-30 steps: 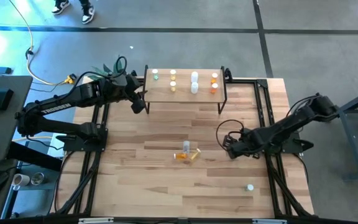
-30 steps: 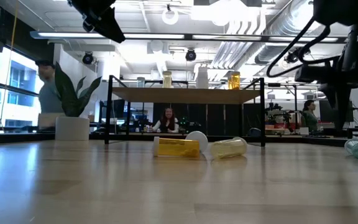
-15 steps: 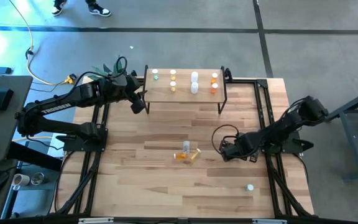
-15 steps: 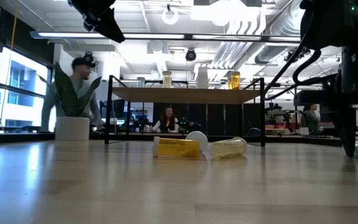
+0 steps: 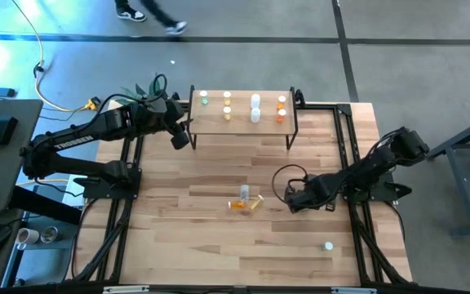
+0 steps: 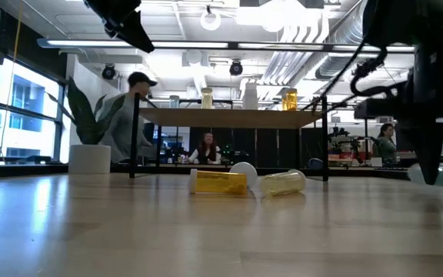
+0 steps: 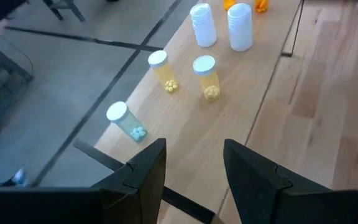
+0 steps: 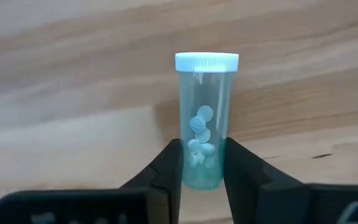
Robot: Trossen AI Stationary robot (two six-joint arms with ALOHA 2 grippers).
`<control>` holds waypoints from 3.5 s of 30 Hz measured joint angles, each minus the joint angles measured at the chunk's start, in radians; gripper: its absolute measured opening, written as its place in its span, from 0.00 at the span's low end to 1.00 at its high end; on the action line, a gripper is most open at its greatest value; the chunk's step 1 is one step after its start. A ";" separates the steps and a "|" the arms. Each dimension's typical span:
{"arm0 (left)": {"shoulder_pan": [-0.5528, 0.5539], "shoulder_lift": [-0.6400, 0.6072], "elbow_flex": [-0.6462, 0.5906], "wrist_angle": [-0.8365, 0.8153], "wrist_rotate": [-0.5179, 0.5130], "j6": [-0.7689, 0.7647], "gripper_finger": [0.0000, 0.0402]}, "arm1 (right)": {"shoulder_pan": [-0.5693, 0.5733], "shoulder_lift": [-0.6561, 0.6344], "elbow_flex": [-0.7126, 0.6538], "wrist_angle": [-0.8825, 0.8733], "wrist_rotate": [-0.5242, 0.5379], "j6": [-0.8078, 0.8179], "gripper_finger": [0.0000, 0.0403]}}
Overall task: Pick and place medicine bottles onto shelf by color
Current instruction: Put the top right blue pill bottle aligned with the other blue pill bottle on the shelf
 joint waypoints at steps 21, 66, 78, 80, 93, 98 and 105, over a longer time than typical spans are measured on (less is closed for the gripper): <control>0.000 0.000 0.035 -0.038 0.334 -0.150 0.41 | -0.095 -0.001 0.263 0.349 0.187 -0.715 0.21; -0.275 0.009 0.036 0.016 0.600 -0.675 0.54 | -0.282 0.000 0.304 0.988 -0.235 -1.361 0.21; -0.370 0.050 0.037 0.052 0.536 -0.751 0.54 | -0.238 0.029 0.490 0.717 -0.213 -1.487 0.21; -0.383 0.064 0.037 0.072 0.536 -0.752 0.54 | -0.238 0.042 0.491 0.676 -0.212 -1.485 0.21; -0.409 0.205 0.036 0.124 0.554 -0.751 0.54 | -0.232 0.181 0.494 0.680 -0.282 -1.477 0.21; -0.409 0.255 0.036 0.144 0.559 -0.753 0.54 | -0.232 0.204 0.493 0.678 -0.284 -1.478 0.21; -0.409 0.312 0.036 0.187 0.559 -0.750 0.54 | -0.233 0.210 0.493 0.677 -0.282 -1.486 0.21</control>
